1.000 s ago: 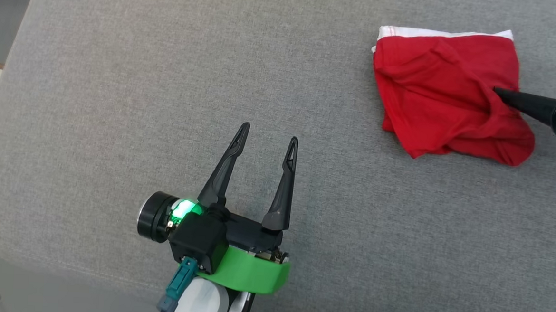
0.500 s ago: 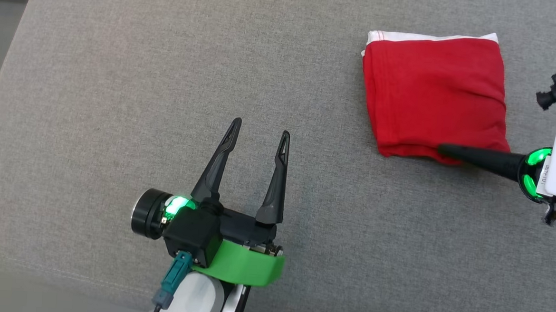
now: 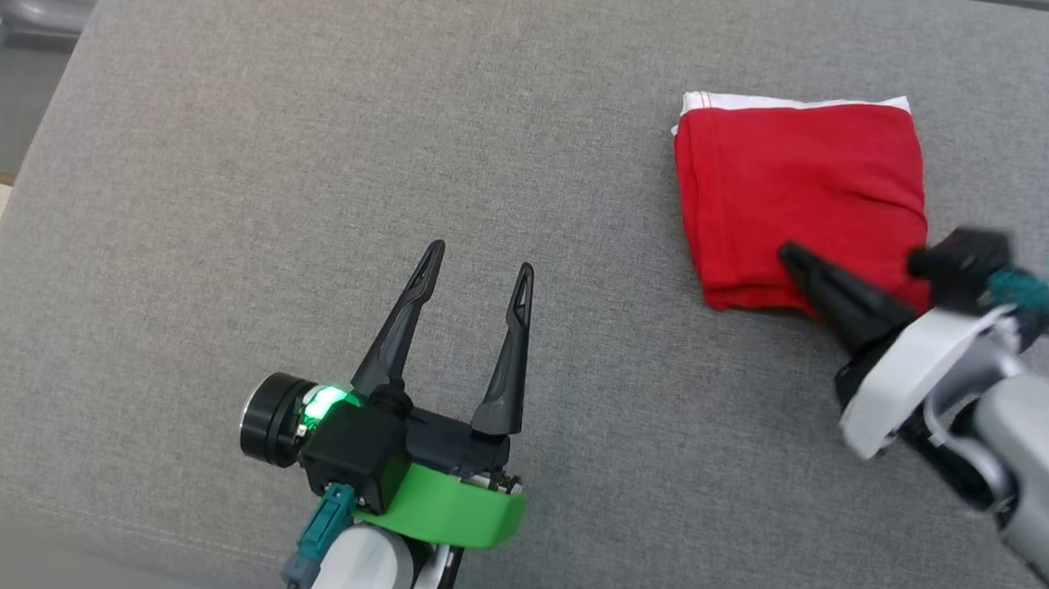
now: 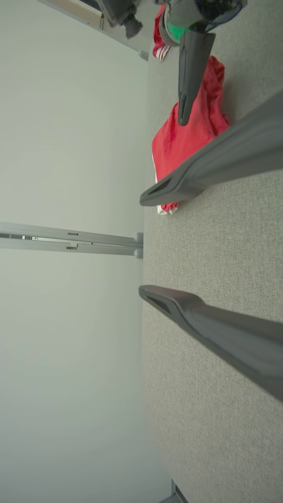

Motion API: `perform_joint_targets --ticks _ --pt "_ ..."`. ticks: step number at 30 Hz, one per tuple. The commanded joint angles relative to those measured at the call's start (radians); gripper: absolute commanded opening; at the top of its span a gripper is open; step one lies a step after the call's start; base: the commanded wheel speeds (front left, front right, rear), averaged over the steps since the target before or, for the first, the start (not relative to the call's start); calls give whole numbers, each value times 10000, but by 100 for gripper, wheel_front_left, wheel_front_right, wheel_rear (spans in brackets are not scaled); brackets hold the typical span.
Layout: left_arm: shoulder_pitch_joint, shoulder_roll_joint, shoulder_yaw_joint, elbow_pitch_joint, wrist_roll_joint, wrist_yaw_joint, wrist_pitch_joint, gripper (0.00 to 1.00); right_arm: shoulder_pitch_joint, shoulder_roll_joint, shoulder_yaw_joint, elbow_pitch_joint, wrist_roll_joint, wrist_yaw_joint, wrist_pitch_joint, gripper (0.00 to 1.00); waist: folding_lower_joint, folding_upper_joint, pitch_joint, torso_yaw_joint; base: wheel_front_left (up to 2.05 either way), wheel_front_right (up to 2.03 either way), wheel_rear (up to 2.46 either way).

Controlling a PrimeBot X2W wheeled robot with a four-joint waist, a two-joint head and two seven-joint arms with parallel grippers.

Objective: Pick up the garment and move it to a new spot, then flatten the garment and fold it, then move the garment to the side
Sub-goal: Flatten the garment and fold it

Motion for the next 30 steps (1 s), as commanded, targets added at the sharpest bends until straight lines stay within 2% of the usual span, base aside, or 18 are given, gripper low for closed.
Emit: perform_joint_targets --ticks 1,4,5,6,10,12,13,14,15,16,17,20,23,27,30 --pt "128 19 58 46 125 -56 -30 100 76 322 318 740 -520 -4 -482 0 0 0 -203 -103 0 0 0" --pt "244 22 129 112 237 -135 -28 100 141 1183 873 2298 -983 -4 -1236 0 0 0 -396 -209 0 0 0" --pt "339 22 158 153 287 -196 -30 100 286 1782 1288 2878 -871 -2 -1520 0 0 0 -554 -268 0 0 0" --pt "398 24 197 169 297 -205 -30 100 310 2014 1459 3060 -749 -4 -1660 0 0 0 -646 -326 0 0 0" --pt "695 22 448 184 392 -229 -30 100 535 2568 1858 3170 -507 -10 -1989 0 0 0 -1035 -657 0 0 0" --pt "883 22 632 110 364 -257 -30 100 651 2753 1729 3068 -659 -10 -2057 0 0 0 -1253 -877 0 0 0" --pt "1006 24 785 57 316 -234 -28 100 673 2887 1291 2867 -871 -10 -2066 0 0 0 -1382 -1035 0 0 0" --pt "1095 22 903 -5 275 -215 -30 100 797 2983 896 2711 -1087 -10 -2071 15 0 0 -1476 -1153 0 0 0" --pt "1200 22 1043 -59 247 -191 -28 100 991 3089 457 2521 -1410 -10 -2073 49 0 0 -1563 -1269 0 0 0" --pt "1342 24 1220 -105 207 -172 -28 100 1304 3257 -100 2269 -1749 -10 -2049 96 0 0 -1671 -1427 0 0 0" --pt "1444 24 1382 -174 152 -163 -28 100 1527 3382 -524 2051 -2065 -8 -2044 100 0 0 -1729 -1541 0 0 0" --pt "1828 24 1918 -299 -1 -215 -30 100 2235 3885 -2114 1162 -2974 -8 -2049 100 0 0 -1944 -1904 0 0 0" --pt "2256 25 2499 -452 -142 -241 -28 100 3070 4261 -3221 399 -3764 -7 -2049 100 0 0 -2276 -2220 0 0 0" --pt "2846 24 3053 -770 -12 -254 -28 100 3918 4618 -4444 -423 -4475 -5 -2050 100 0 0 -2676 -2560 0 0 0" --pt "3361 22 3293 -1012 75 -270 -28 100 4528 4799 -4960 -686 -4744 -5 -2050 100 0 0 -2991 -2784 0 0 0"
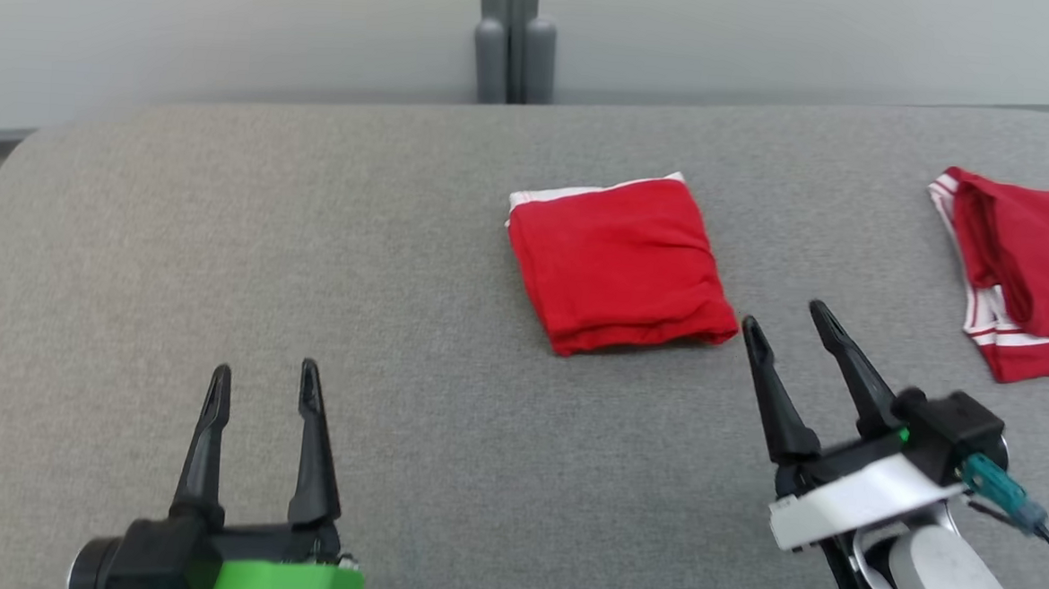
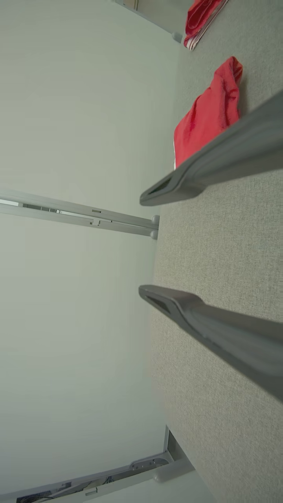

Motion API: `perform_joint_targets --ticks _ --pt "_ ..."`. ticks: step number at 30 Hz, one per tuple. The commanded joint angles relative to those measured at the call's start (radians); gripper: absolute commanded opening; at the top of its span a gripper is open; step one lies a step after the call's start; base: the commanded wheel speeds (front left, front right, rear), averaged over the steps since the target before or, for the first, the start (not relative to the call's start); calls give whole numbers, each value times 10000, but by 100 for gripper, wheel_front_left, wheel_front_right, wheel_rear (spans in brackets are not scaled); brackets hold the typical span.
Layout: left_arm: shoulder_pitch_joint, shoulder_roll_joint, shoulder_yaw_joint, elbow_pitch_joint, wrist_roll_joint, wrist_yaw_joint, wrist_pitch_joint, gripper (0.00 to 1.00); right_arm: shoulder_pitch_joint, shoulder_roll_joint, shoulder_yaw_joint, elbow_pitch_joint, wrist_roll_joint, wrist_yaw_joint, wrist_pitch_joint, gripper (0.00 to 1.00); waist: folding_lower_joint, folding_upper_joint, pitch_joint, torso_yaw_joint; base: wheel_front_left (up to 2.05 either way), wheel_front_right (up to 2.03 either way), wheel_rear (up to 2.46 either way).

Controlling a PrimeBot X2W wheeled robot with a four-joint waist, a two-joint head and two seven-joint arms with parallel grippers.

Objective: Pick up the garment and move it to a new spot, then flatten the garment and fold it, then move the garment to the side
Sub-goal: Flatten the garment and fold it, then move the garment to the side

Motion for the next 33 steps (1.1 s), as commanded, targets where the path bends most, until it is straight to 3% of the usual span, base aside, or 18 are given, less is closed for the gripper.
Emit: perform_joint_targets --ticks 1,9,18,33 --pt "420 22 96 -94 80 -21 -27 100 356 115 -260 -155 -146 -7 -18 100 0 0 -645 -584 0 0 0" --pt "1380 22 248 145 294 -379 -27 100 1717 329 -1054 -904 -848 -9 -19 100 0 0 -1052 -641 0 0 0" --pt "1412 24 329 836 874 -866 -27 100 2708 884 -1648 -822 -1512 -9 -19 100 0 0 -1139 -397 0 0 0" --pt "1017 24 22 829 920 -801 -27 100 2505 692 -1362 -381 -1398 -9 -20 100 0 0 -879 -142 0 0 0"
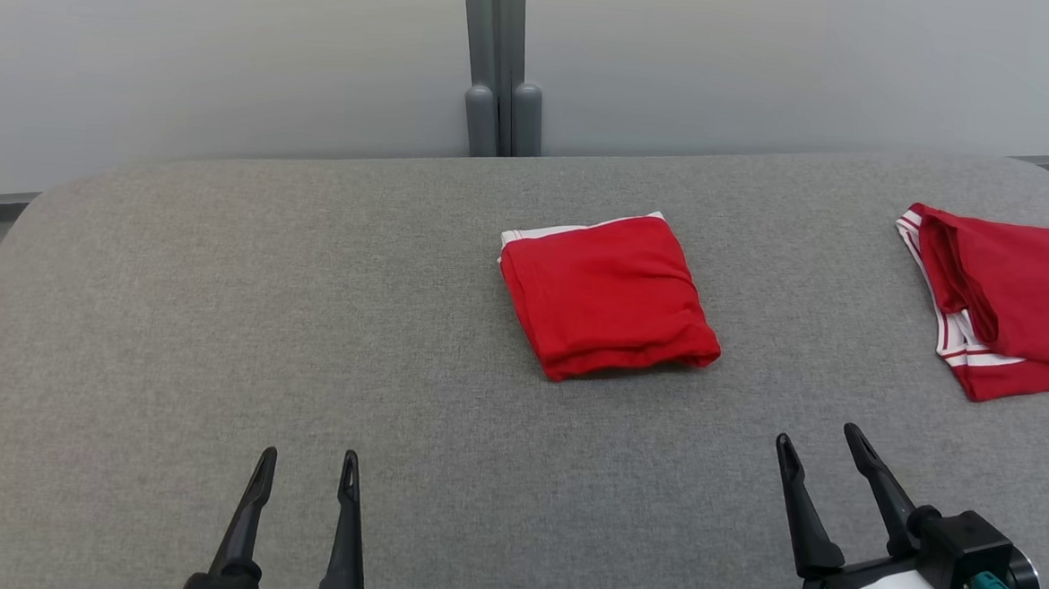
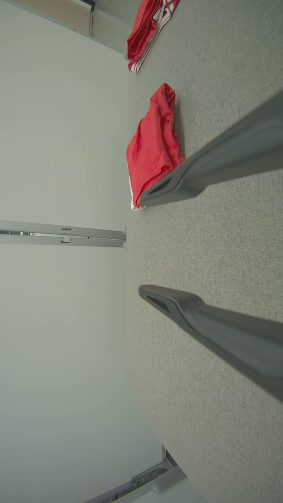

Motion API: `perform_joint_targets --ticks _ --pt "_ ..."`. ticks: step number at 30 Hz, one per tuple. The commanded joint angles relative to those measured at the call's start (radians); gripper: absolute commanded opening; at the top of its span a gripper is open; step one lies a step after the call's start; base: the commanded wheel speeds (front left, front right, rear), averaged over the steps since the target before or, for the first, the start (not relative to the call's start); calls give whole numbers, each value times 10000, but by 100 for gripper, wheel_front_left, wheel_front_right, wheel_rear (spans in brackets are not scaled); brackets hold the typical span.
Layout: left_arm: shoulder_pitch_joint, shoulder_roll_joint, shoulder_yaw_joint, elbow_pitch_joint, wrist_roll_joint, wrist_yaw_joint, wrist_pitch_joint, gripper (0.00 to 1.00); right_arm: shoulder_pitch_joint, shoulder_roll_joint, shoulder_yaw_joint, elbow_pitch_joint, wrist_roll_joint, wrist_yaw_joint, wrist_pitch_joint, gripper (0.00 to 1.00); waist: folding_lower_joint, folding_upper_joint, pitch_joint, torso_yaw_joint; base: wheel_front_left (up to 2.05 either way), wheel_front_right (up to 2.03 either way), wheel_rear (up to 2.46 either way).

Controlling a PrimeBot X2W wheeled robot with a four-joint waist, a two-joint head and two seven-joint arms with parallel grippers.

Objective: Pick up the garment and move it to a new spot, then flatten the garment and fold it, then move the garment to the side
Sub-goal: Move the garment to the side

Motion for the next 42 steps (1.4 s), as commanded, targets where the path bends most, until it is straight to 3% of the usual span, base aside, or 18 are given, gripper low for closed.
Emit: perform_joint_targets --ticks 1,24,32,38,42 --pt "-157 26 -23 -34 -10 68 -27 100 -93 -73 26 -14 31 -11 -20 100 0 0 39 37 0 0 0" --pt "-374 26 -139 76 -88 142 -27 100 -252 -237 269 22 342 -11 -20 100 0 0 483 240 0 0 0" --pt "-1106 26 -458 46 7 -14 -26 100 -2308 -962 1325 1283 2918 -11 -20 100 0 0 1758 389 0 0 0" --pt "-1937 26 -875 -75 122 -48 -26 100 -4793 -2777 3035 2171 6909 -7 666 100 0 0 2844 700 0 0 0" --pt "-2307 26 -1101 -122 125 -8 -28 100 -5911 -3836 3389 2285 9155 -6 1731 100 0 0 3341 916 0 0 0"
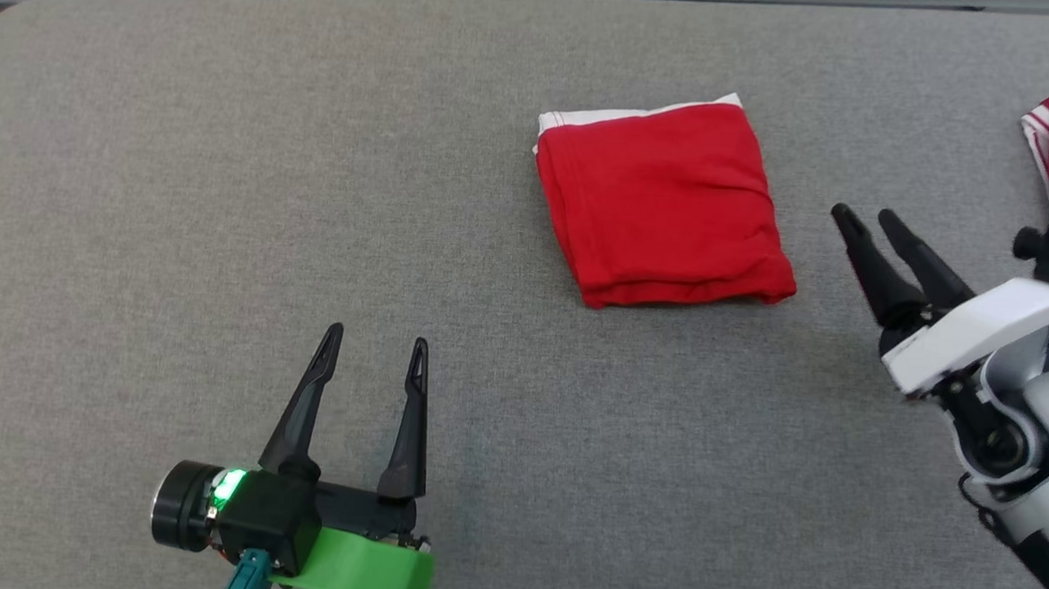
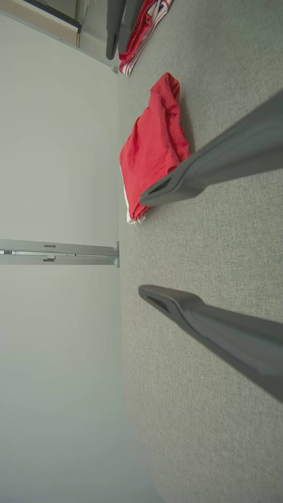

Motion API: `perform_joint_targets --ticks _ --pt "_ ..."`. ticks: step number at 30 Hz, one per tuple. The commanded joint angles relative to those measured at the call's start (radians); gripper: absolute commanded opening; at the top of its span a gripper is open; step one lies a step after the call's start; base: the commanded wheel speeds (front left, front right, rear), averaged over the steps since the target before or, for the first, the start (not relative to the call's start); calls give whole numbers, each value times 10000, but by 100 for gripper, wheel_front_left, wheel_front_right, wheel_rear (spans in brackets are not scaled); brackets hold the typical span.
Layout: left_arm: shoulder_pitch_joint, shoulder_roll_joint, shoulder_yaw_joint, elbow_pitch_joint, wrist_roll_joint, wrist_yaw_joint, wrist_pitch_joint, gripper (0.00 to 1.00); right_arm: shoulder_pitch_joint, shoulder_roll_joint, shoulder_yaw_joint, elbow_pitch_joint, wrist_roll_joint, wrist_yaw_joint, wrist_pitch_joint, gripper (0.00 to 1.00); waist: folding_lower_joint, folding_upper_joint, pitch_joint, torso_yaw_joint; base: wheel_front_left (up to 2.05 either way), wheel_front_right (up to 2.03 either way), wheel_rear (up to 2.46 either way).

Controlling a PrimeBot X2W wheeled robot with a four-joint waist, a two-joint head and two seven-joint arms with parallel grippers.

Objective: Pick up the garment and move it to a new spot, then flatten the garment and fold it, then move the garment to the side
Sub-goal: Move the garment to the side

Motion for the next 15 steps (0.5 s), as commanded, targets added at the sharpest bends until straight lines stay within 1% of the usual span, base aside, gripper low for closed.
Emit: perform_joint_targets --ticks 1,4,8,12,15 --pt "-250 26 -66 -26 -13 -1 -28 100 -273 -219 20 146 680 -2 376 100 0 0 762 418 0 0 0" --pt "-494 26 -265 -62 -97 -37 -28 100 -800 -696 151 357 2006 0 1377 100 0 0 1044 605 0 0 0" --pt "-713 26 -458 -140 -169 36 -28 100 -1259 -860 122 661 3320 0 2395 100 0 0 1373 797 0 0 0" --pt "-866 26 -575 -139 -238 119 -28 100 -1678 -859 186 1041 3907 0 3067 100 0 0 1583 909 0 0 0" --pt "-977 26 -662 -128 -209 146 -28 100 -1906 -725 200 1377 4119 0 3273 100 0 0 1679 979 0 0 0"
